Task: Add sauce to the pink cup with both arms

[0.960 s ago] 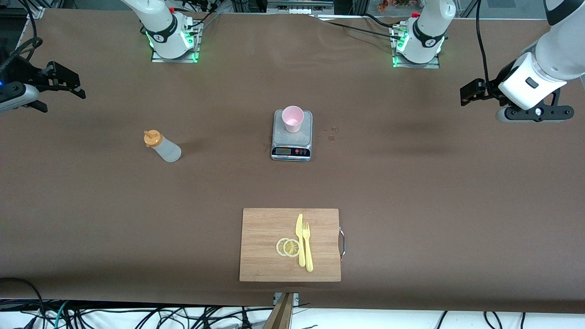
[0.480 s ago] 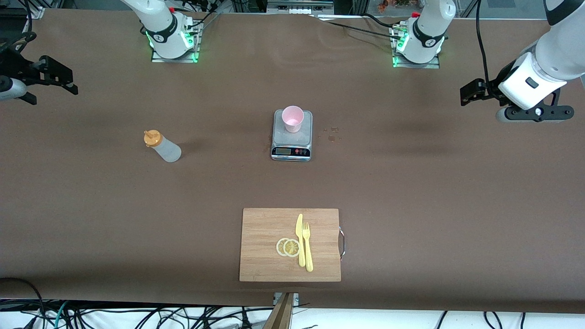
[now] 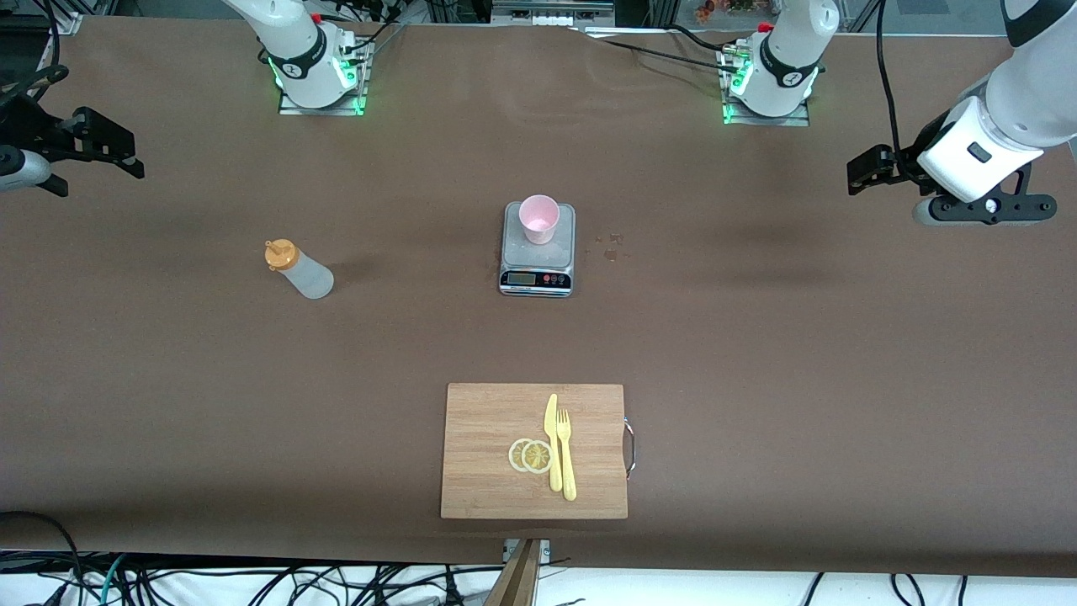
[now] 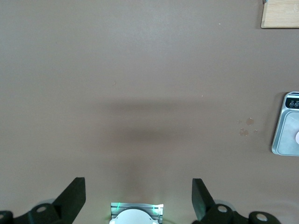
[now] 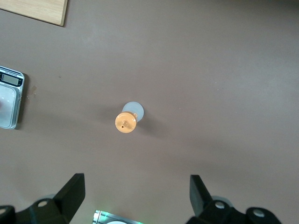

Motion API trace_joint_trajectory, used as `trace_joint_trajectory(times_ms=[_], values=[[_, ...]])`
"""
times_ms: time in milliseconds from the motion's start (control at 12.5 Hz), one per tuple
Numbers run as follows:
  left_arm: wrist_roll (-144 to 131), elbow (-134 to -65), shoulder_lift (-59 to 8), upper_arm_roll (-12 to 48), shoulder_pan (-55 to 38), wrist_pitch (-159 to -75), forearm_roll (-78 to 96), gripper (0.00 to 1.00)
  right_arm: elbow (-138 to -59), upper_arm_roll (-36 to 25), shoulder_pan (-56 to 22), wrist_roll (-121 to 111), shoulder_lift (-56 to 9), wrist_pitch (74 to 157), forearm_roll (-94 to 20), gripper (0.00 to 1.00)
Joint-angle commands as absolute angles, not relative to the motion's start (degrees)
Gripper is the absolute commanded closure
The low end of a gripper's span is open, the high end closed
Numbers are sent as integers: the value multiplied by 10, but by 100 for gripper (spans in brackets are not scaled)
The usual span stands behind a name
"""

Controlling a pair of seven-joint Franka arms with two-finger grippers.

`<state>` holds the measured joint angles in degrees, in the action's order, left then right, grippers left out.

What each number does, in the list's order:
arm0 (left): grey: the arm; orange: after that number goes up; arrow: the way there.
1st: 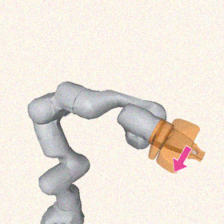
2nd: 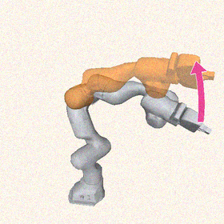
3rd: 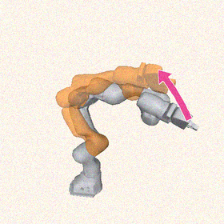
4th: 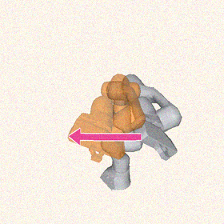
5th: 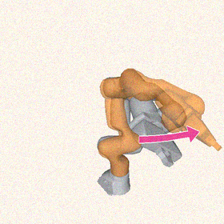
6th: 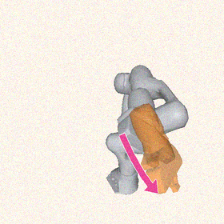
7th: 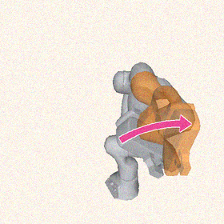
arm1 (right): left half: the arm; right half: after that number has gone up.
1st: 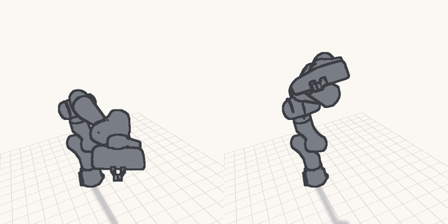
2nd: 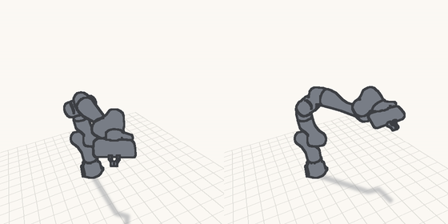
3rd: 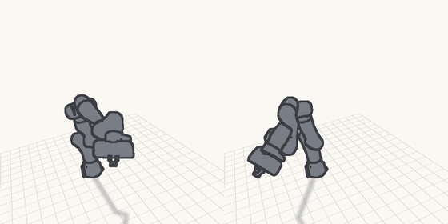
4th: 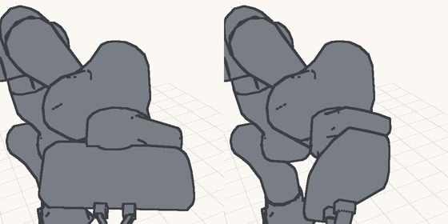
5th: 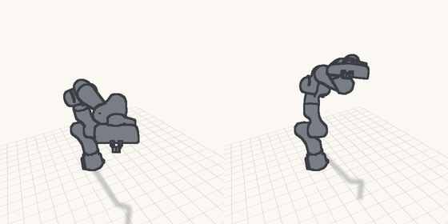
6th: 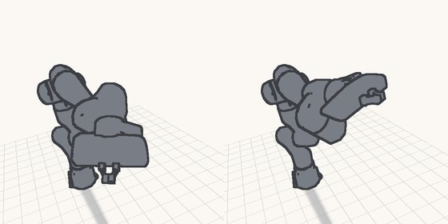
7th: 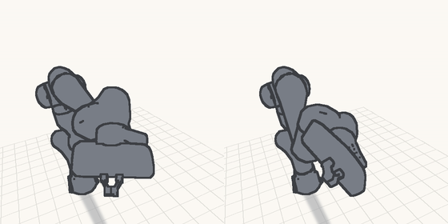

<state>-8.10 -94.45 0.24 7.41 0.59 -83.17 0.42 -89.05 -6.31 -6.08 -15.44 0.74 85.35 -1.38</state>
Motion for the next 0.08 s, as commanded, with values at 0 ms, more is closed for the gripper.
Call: trace_joint_trajectory(times_ms=[0], values=[[-76,-935,3,71,5,-823,19,0,-870,-62,-60,-145,3,839,-9,1]])
